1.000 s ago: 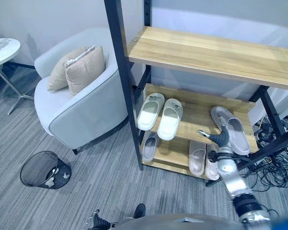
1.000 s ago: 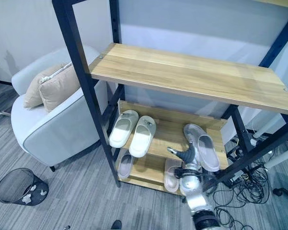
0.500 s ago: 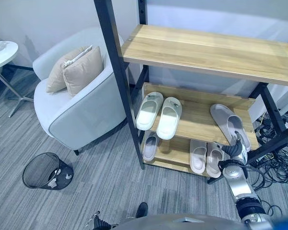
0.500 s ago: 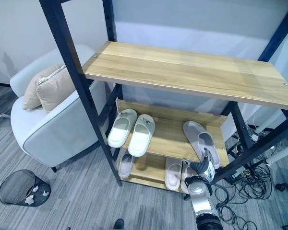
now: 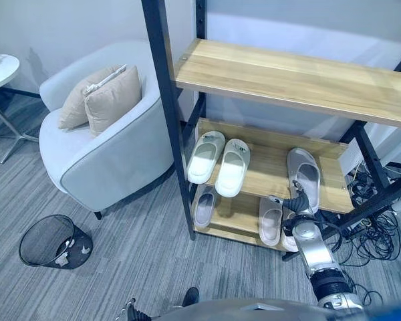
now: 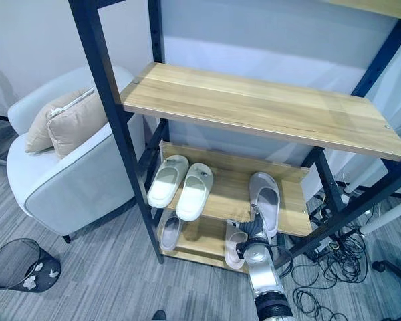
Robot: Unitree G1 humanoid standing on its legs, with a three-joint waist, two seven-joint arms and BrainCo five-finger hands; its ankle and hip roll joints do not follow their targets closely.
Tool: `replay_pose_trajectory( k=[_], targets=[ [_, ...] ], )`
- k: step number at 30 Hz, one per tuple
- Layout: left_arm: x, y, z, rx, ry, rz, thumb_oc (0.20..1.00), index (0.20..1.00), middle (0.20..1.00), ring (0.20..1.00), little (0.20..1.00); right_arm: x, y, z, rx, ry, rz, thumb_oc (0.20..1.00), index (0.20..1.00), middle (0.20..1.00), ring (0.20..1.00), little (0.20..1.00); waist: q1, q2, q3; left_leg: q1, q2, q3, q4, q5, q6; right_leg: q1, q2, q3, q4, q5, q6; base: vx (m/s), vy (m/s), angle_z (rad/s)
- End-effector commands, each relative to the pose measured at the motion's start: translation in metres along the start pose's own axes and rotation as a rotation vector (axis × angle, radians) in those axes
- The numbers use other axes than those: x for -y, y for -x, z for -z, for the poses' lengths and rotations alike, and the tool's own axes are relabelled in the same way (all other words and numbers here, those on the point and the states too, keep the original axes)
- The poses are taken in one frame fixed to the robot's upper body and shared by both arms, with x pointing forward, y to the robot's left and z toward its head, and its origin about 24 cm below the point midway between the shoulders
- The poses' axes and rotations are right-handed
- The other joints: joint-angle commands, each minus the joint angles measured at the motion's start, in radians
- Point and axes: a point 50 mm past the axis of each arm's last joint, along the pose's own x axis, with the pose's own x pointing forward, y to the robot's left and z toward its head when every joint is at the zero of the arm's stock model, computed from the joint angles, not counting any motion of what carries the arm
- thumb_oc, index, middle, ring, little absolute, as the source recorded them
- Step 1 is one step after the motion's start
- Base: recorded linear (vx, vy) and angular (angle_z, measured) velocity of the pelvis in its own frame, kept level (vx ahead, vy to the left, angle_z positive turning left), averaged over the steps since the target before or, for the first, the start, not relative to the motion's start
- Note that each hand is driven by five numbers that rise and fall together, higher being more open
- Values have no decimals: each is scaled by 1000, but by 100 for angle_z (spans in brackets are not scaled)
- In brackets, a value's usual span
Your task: Arrange the slippers neatly on the shoe rack.
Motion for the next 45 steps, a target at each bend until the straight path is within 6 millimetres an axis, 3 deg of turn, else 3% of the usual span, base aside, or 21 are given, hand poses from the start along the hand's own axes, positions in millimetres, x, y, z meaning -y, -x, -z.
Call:
replay_pose_trajectory(
  k=[1,6,9,11,12,13,16,20,24,31,37,40,43,45],
  targets=[
    [44,21,-11,6,0,134,1000,1000,1000,1000,1000,-4,-8,-33,179,12,-79,1000,1000,1000,1000,1000,33,19,19,28,38,7,6,-13,22,21,-45,-29,9,12,24,0,0,0],
    [42,20,-10,11,-12,126,1000,1000,1000,1000,1000,-6,-8,-42,258,-25,-84,1000,1000,1000,1000,1000,39,18,21,29,38,6,6,-13,22,24,-44,-31,9,12,25,0,0,0],
    [43,21,-9,13,-17,122,1000,1000,1000,1000,1000,11,-9,-49,348,-9,23,1000,1000,1000,1000,1000,39,18,23,29,36,5,6,-14,24,25,-44,-30,9,15,25,0,0,0],
    [44,22,-9,18,-9,122,1000,1000,1000,1000,1000,33,-10,-48,399,31,171,1000,1000,1000,1000,1000,38,19,23,28,36,5,6,-14,24,24,-45,-28,9,16,25,0,0,0],
    [44,22,-9,18,-9,122,1000,1000,1000,1000,1000,33,-10,-48,399,31,172,1000,1000,1000,1000,1000,38,19,23,28,36,5,6,-14,24,24,-45,-28,9,16,25,0,0,0],
    [45,22,-12,26,-6,127,1000,1000,1000,1000,1000,48,-12,-39,376,45,286,1000,1000,1000,1000,1000,35,22,22,28,36,6,6,-13,24,23,-45,-28,9,15,27,0,0,0],
    [45,22,-13,30,-7,129,1000,1000,1000,1000,1000,60,-18,-28,308,24,383,1000,1000,1000,1000,1000,34,24,20,28,37,6,6,-14,24,21,-46,-26,9,16,27,0,0,0],
    [45,22,-12,32,-4,127,1000,1000,1000,1000,1000,76,-26,-14,184,84,451,1000,1000,1000,1000,1000,33,27,22,26,36,8,6,-13,24,19,-47,-26,9,16,28,0,0,0],
    [45,23,-11,35,-11,127,1000,1000,1000,1000,1000,87,-34,-13,130,86,497,1000,1000,1000,1000,1000,35,32,32,20,33,9,6,-11,25,13,-49,-28,9,18,30,0,0,0],
    [45,23,-12,44,-1,123,1000,1000,1000,1000,1000,99,-47,-39,105,-3,514,1000,1000,1000,1000,1000,41,33,49,1,29,4,6,-2,24,1,-53,-37,9,23,33,0,0,0],
    [44,20,-35,92,64,112,1000,1000,1000,1000,1000,139,-66,-94,60,15,605,1000,1000,1000,1000,1000,45,47,117,-79,16,-9,6,29,23,-62,-63,-49,9,34,42,-103,25,4],
    [47,21,-57,136,99,112,1000,1000,1000,1000,1000,154,-72,-130,97,38,613,1000,1000,1000,1000,1000,43,60,164,-110,11,-5,6,42,24,-92,-71,-46,9,45,44,-115,47,-1],
    [47,21,-71,159,136,115,1000,1000,1000,1000,1000,152,-75,-139,63,36,560,1000,1000,1000,1000,1000,37,68,196,-119,11,-1,6,49,23,-101,-72,-47,9,50,42,-64,33,0],
    [48,22,-75,170,157,118,1000,1000,1000,1000,1000,146,-76,-129,36,28,541,1000,1000,1000,1000,1000,33,71,208,-111,12,0,6,47,24,-91,-69,-41,9,47,39,0,0,0]
  ],
)
